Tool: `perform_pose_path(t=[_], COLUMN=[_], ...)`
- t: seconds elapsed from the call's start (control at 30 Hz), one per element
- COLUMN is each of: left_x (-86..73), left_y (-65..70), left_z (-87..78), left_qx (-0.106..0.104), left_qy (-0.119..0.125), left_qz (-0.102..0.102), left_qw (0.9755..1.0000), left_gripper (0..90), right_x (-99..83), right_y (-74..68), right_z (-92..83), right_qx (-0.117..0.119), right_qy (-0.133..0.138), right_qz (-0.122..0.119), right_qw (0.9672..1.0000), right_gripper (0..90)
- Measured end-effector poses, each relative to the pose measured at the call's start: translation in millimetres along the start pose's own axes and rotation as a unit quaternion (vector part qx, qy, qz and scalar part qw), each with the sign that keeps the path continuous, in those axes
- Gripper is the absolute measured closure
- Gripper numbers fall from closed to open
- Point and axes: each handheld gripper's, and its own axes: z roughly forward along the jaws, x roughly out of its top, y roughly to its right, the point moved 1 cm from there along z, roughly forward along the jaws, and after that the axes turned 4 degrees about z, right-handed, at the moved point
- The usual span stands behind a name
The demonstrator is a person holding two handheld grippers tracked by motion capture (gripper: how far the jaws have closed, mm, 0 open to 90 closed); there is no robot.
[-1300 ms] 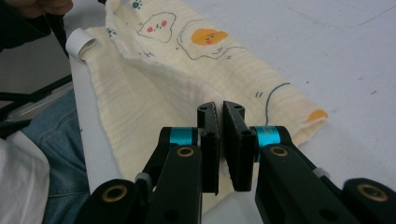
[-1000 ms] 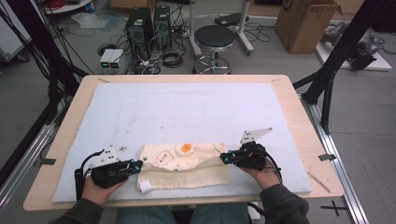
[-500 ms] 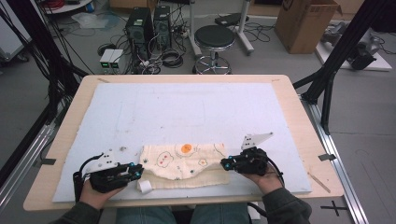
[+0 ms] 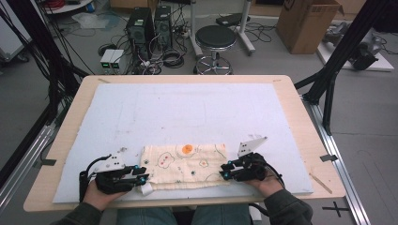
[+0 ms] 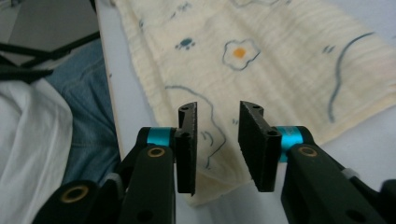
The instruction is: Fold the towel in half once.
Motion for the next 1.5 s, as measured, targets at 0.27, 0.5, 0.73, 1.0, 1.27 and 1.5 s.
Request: perform_pose_path(t=[0.27,0.5,0.73,1.0,1.27,1.5], left_x=[-7.7,-7.9,-3.0,-1.4,-1.1,-1.6], left_y=[-1.2,-0.2,0.6,1.9,7.1,9.8], left_z=[6.0,5.9,-0.4,-9.4,-13.2,-9.6], left_qx=[-0.017,0.004,0.019,0.012,0.01,-0.025], left_qy=[-0.041,-0.043,-0.02,0.008,0.007,0.005], left_qz=[0.007,0.015,0.02,0.01,0.019,0.015], left_qw=[0.999,0.999,0.9994,0.9998,0.9998,0.9996], left_gripper=[63.3,75.4,84.3,84.4,84.4,67.7], right_x=[-4.2,-4.4,-1.4,1.7,-1.0,-4.3], right_y=[-4.9,-4.0,-7.2,-12.5,-19.4,-20.2], right_z=[6.4,4.6,-0.7,-11.4,-16.2,-10.3], right_qx=[-0.001,-0.003,0.002,0.005,0.009,0.042], right_qy=[-0.031,-0.03,-0.016,0.011,0.015,-0.005], right_qz=[-0.039,-0.035,-0.033,-0.034,-0.039,-0.035], right_qw=[0.9988,0.9989,0.9993,0.9994,0.9991,0.9985], right_gripper=[64.6,79.1,83.3,84.2,84.2,70.8])
